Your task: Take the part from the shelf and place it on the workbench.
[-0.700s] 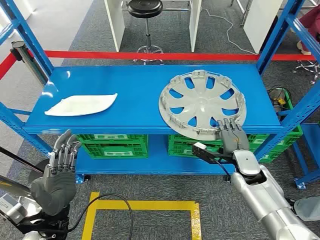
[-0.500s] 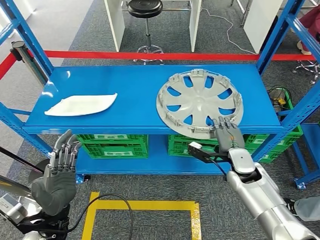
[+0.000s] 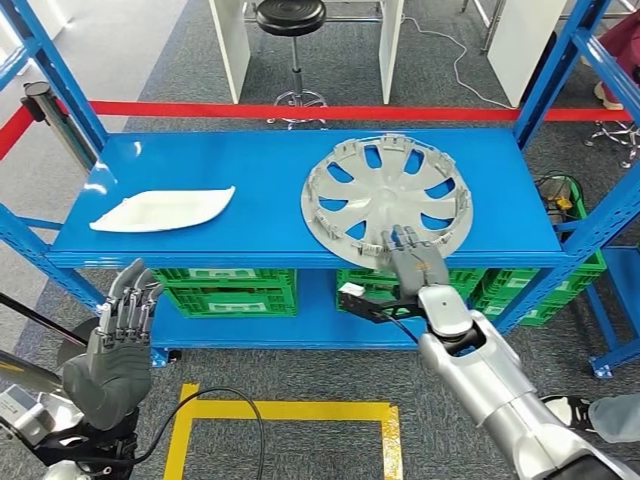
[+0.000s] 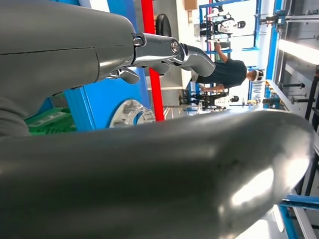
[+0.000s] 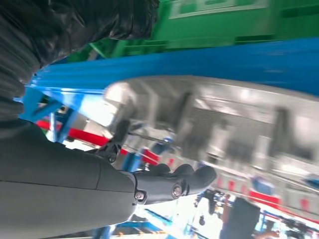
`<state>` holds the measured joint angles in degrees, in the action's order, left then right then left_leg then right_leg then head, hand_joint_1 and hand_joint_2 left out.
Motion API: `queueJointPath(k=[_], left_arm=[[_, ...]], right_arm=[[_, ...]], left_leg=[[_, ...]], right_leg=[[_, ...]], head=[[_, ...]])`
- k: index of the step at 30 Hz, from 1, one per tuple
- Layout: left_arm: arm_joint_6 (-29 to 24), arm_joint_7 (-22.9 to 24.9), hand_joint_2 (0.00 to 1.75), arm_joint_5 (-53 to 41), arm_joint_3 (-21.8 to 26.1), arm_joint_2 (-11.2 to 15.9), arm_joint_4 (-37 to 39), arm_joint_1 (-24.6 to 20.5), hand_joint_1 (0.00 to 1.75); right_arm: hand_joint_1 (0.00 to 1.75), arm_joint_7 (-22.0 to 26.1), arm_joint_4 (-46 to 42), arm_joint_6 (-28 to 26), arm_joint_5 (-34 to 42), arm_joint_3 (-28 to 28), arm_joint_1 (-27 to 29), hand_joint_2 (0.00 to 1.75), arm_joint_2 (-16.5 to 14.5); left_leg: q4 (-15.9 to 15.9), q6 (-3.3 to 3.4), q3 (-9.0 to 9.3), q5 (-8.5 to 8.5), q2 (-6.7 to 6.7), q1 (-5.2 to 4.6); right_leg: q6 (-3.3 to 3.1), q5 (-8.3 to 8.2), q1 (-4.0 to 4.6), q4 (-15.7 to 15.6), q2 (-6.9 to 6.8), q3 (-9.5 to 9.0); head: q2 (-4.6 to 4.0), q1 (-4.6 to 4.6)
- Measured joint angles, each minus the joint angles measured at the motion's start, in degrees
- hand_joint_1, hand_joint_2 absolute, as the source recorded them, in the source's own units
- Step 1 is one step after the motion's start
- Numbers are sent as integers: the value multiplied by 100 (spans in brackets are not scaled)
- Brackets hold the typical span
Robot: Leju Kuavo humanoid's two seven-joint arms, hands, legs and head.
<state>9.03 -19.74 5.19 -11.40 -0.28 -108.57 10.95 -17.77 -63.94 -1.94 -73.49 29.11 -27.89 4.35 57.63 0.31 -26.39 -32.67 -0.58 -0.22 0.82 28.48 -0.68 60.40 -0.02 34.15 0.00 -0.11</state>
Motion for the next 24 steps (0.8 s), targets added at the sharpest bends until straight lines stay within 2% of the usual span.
queueJointPath(k=[12,24], left_arm=[[99,44,0,-30,136,-36,-2,-2,0],[188,84,0,-83,311,-70,-4,13,0]], right_arm=[[0,-56,392,80,10,203,-167,175,-194],[0,-213,428,230,8,297,-288,175,-206]], left_leg=[[0,0,-1,0,1,-1],[0,-2,0,1,1,-1]], right_leg=[[1,-1,-1,0,2,0],[1,-4,0,0,2,-1]], head=[[0,-1],[0,1]])
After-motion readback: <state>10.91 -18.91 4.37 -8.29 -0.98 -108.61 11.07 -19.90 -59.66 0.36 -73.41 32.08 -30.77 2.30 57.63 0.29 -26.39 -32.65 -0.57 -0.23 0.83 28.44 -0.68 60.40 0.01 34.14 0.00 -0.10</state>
